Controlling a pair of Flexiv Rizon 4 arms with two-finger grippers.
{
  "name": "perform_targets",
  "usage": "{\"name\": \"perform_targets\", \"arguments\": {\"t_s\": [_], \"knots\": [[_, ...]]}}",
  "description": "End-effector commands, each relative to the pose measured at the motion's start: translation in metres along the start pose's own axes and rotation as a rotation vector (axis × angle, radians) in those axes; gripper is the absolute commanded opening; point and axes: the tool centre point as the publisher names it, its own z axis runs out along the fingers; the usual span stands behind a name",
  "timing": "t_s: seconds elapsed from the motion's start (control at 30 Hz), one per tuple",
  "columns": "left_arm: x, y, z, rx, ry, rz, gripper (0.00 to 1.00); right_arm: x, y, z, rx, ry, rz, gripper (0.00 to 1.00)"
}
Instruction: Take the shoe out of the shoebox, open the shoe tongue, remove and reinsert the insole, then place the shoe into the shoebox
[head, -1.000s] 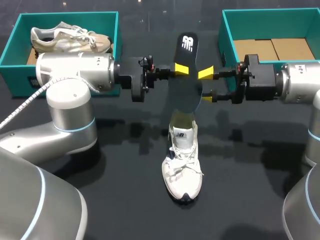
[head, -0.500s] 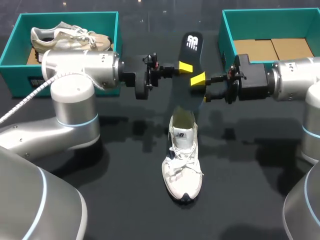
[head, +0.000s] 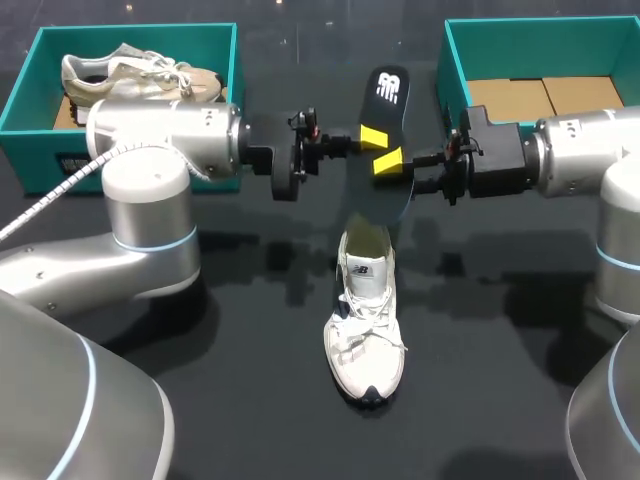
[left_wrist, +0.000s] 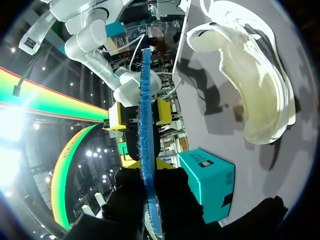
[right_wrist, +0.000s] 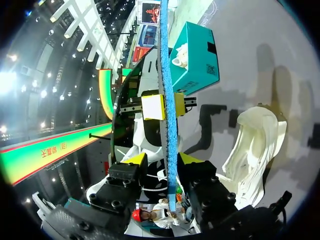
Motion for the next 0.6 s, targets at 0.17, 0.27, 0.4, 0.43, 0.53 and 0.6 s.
{"name": "perform_targets", "arguments": {"t_s": [0.17, 0.27, 0.4, 0.43, 0.53, 0.6], "knots": [[0.0007, -0.0045, 0.0015, -0.002, -0.006, 0.007, 0.0, -0.0038, 0.0031, 0.0036, -0.003, -0.004, 0.013, 0.17], [0.0017, -0.005, 0.0024, -0.001, -0.008, 0.007, 0.0, -0.0045, 0.0043, 0.0035, -0.01, -0.005, 0.018, 0.18], [0.002, -0.0051, 0.0026, 0.0, -0.008, 0.007, 0.0, -0.0056, 0.0061, 0.0034, -0.018, -0.003, 0.023, 0.18], [0.0023, -0.005, 0.0023, -0.001, -0.009, 0.007, 0.0, -0.006, 0.0065, 0.0034, -0.02, -0.002, 0.025, 0.18], [0.0024, -0.0051, 0.0022, -0.001, -0.011, 0.007, 0.0, -0.0069, 0.0074, 0.0035, -0.027, 0.0, 0.031, 0.18], [0.0026, -0.0052, 0.0018, -0.002, -0.012, 0.007, 0.0, -0.0074, 0.0079, 0.0034, -0.032, 0.002, 0.034, 0.16]]}}
